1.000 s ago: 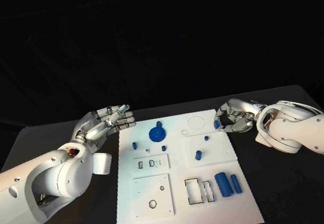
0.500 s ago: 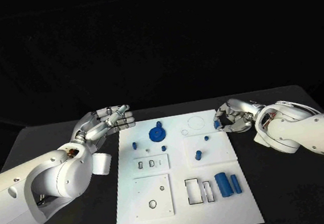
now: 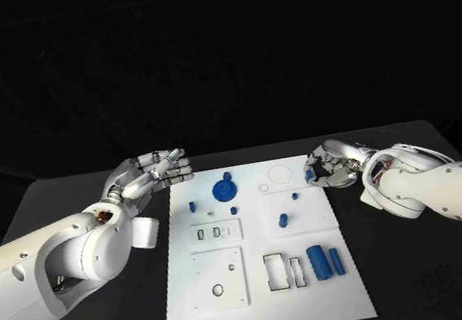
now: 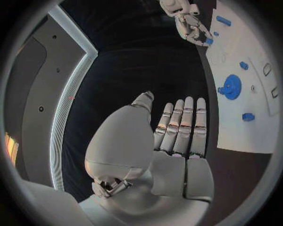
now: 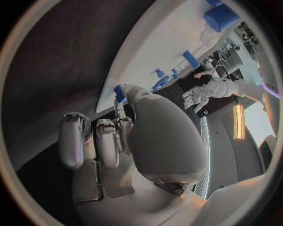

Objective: Assemble the parts on the task board

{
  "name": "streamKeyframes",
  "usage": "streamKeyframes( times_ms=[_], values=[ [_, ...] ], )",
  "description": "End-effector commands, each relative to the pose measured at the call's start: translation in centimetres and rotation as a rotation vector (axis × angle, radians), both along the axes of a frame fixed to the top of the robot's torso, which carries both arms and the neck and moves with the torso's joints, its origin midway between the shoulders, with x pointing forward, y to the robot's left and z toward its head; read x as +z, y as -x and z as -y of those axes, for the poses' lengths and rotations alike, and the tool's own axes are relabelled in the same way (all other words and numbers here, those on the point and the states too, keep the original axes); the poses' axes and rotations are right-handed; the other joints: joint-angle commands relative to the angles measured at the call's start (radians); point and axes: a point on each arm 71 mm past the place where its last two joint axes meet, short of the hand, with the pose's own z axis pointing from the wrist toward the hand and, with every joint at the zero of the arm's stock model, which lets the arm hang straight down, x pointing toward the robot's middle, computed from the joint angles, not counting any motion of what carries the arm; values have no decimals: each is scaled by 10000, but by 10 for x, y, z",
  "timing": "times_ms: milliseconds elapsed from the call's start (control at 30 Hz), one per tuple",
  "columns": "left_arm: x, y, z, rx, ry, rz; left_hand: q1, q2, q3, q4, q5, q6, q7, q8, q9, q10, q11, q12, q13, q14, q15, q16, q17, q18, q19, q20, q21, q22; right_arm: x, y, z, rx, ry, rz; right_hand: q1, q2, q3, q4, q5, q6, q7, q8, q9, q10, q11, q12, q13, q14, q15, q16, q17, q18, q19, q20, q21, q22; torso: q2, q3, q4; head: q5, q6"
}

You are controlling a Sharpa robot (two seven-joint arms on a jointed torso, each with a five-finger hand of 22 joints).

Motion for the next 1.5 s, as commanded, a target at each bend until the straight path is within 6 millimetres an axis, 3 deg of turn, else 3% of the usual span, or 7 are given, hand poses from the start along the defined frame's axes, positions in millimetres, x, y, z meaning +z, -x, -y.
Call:
streamKeyframes(
  times_ms=[33,367,633,833,1000,1167,1500],
  values=[
    [1,1,2,-196,69,63,68,-27,-74,11,-8,19,384,-64,-11,16,37,-62,0,-29,32,-47,6,98,70,-18,-59,-9,-1,0,0,-74,-33,18,-120,4,127,-22,-39,148,-26,82,13,100,-32,65,1281,1041,-30,40,2634,-80,84,11,58,975,-5,0,-14,-6,-4],
    [1,1,2,-205,63,40,68,-27,-74,11,-8,19,384,-64,-11,16,37,-62,0,-29,32,-47,6,98,70,-18,-59,-9,1,0,0,-284,-162,370,-101,184,733,-366,-234,876,-320,510,343,118,-292,73,1299,1041,-255,40,2634,-77,90,-189,38,999,-5,-5,-9,-18,-28],
    [1,0,1,-189,53,33,81,-24,-80,12,-9,20,384,-66,-14,22,39,-72,1,-47,36,-70,3,97,73,-15,-71,-21,5,3,-4,-446,-431,680,-81,285,1046,-564,-263,876,-333,552,445,142,-316,91,1326,1041,-288,40,2634,-88,113,-233,62,1037,-21,-5,-16,-5,-16],
    [0,-2,-1,-130,14,-3,81,-24,-80,12,-9,20,384,-66,-14,22,39,-72,1,-47,36,-70,3,97,73,-15,-71,-21,14,11,-16,-901,-811,323,-259,335,1235,-655,-487,808,-321,558,531,133,-305,72,1308,1041,-282,40,2634,-70,73,-237,-12,988,-75,-34,-23,-14,-28],
    [-1,-3,-2,-81,-12,-18,87,-19,-81,13,-10,22,383,-66,-14,25,39,-75,1,-49,37,-76,3,97,75,-14,-74,-25,25,21,-40,-890,-1127,-137,-323,353,1293,-670,-477,760,-310,541,546,104,-298,39,1270,1041,-279,40,2634,-67,66,-236,-26,982,-142,-83,-36,-2,-57],
    [-2,-5,-2,-63,-22,-37,87,-19,-81,13,-10,22,383,-66,-14,25,39,-75,1,-49,37,-76,3,97,75,-14,-74,-25,29,31,-79,-353,-1208,-513,-424,342,1345,-684,-439,697,-296,516,563,103,-286,35,1268,1041,-271,40,2634,-67,66,-232,-33,983,-234,-114,-75,79,-152],
    [-4,-8,2,-112,-9,-89,87,-17,-87,18,-19,26,383,-65,-15,30,39,-79,2,-49,37,-84,4,97,78,-14,-80,-32,26,44,-144,670,-870,-765,-514,285,1388,-741,-378,680,-294,518,597,83,-283,12,1241,1041,-266,40,2634,-69,71,-227,-32,992,-361,-212,-51,240,-303]
  ],
)
